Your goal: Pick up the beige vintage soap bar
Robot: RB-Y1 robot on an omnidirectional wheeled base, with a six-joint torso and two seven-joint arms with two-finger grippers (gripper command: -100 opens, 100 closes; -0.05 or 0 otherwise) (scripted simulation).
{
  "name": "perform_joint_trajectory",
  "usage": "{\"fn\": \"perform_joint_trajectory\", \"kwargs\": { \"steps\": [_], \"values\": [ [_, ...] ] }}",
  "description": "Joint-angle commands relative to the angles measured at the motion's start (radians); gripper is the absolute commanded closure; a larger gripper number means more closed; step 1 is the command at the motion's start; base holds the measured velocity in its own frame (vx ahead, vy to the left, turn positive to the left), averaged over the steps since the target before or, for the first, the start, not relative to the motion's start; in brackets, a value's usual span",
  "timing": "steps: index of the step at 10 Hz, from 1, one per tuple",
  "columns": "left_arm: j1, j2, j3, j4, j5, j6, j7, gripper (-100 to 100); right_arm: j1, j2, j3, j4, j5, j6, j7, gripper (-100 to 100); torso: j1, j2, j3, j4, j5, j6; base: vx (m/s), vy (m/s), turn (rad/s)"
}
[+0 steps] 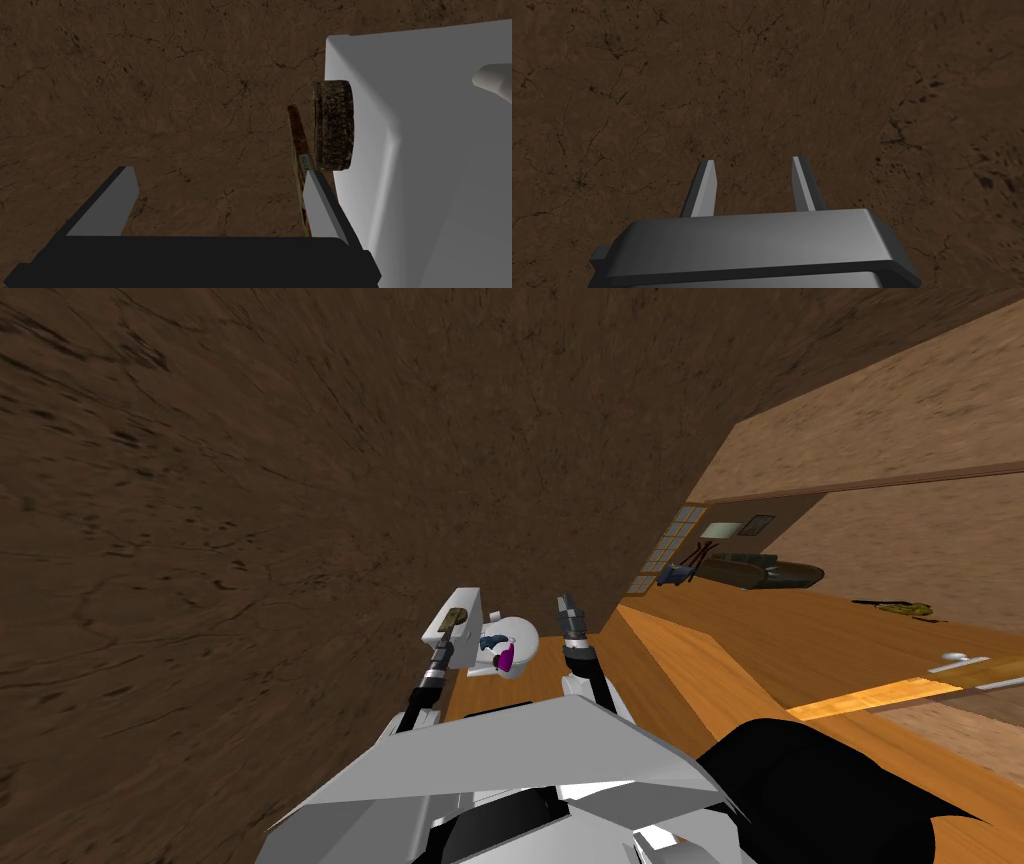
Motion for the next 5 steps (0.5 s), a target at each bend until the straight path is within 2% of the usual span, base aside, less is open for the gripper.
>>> {"fn": "perform_joint_trajectory", "kwargs": {
  "steps": [1,5],
  "values": [
    [-0.008,-0.005,0.006,0.037,-0.001,-0.013,-0.001,-100,0.000,0.000,0.000,0.000,0.000,0.000,0.000,0,0.000,0.000,0.000,0.000,0.000,0.000,0.095,0.044,0.023],
    [-0.030,-0.046,0.026,0.118,-0.005,-0.036,-0.003,-100,0.000,0.000,0.000,0.000,0.000,0.000,0.000,0,0.000,0.000,0.000,0.000,0.000,0.000,0.076,0.038,0.032]
  ]
}}
